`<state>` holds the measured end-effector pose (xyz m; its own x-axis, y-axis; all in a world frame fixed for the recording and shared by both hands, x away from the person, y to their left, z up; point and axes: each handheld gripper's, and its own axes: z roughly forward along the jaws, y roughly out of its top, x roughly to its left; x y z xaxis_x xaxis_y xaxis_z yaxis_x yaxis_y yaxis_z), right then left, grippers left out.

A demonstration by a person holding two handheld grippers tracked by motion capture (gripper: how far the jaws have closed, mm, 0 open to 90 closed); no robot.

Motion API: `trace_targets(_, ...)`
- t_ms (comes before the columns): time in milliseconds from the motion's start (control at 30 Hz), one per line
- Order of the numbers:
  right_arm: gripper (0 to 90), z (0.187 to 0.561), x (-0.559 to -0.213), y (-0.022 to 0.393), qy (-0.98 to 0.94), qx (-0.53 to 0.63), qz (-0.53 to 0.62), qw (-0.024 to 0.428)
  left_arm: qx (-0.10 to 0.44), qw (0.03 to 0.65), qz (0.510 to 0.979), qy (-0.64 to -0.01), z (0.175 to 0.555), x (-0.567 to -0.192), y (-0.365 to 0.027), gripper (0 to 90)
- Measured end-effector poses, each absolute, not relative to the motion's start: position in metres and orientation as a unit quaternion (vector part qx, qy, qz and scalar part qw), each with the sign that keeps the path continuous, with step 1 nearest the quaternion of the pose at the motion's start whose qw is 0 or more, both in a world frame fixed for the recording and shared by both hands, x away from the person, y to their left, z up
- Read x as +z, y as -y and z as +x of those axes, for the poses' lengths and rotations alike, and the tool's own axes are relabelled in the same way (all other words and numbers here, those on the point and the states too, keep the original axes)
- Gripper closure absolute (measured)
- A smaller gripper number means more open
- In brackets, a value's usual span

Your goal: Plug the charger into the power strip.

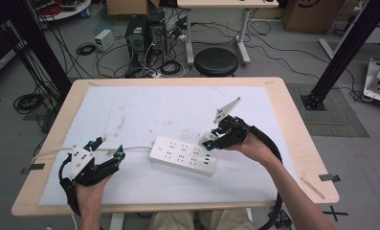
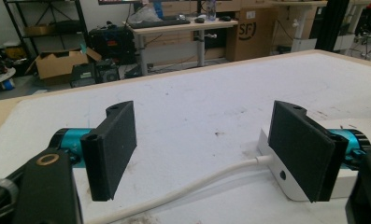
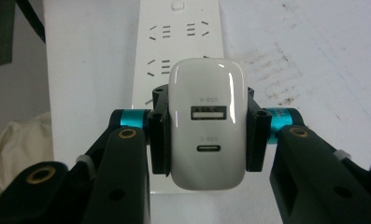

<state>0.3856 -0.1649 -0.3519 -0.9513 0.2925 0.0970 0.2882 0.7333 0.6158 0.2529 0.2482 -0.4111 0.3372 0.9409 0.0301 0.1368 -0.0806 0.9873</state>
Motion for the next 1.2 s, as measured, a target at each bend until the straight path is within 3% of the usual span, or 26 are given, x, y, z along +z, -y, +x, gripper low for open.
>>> trace_targets(433,63.2,0.395,-0.36,0.118,-0.964,0.234,0.13,-0.004,0.386,0.521,0.625,-0.435,0.247,-0.414,-0.252,23.6)
trace_targets(1200,63.2,0.395,-0.364,0.109,-0.973,0.199,0.117,0.006,0.386,0.522,0.622,-0.437,0.247,-0.417,-0.251,23.6)
